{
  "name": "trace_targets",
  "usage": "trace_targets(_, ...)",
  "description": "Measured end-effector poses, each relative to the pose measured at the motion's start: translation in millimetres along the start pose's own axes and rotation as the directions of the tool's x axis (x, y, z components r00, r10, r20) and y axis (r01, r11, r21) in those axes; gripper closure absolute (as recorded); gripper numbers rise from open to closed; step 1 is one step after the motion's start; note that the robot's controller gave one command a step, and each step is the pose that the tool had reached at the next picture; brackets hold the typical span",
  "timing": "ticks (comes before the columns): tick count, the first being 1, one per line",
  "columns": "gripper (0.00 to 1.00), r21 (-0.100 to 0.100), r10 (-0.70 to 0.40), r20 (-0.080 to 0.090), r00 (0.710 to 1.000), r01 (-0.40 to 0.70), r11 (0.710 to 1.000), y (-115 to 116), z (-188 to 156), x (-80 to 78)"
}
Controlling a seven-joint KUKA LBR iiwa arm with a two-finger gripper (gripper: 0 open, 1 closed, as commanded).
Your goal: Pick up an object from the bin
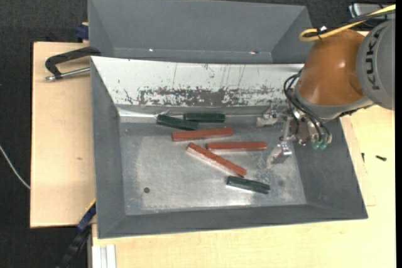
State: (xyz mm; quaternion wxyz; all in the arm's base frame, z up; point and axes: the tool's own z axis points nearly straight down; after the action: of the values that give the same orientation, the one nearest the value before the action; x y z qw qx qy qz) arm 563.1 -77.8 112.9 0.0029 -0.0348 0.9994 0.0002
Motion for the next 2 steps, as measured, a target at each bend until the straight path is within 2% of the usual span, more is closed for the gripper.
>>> trace_targets(1,1.0,0.0,0.053,-0.005,0.999,-0.053,0.999,12.4,35.6,-25.5)
trace_targets(2,1.0,0.0,0.053,-0.005,0.999,-0.053,0.999,12.4,35.6,-25.5)
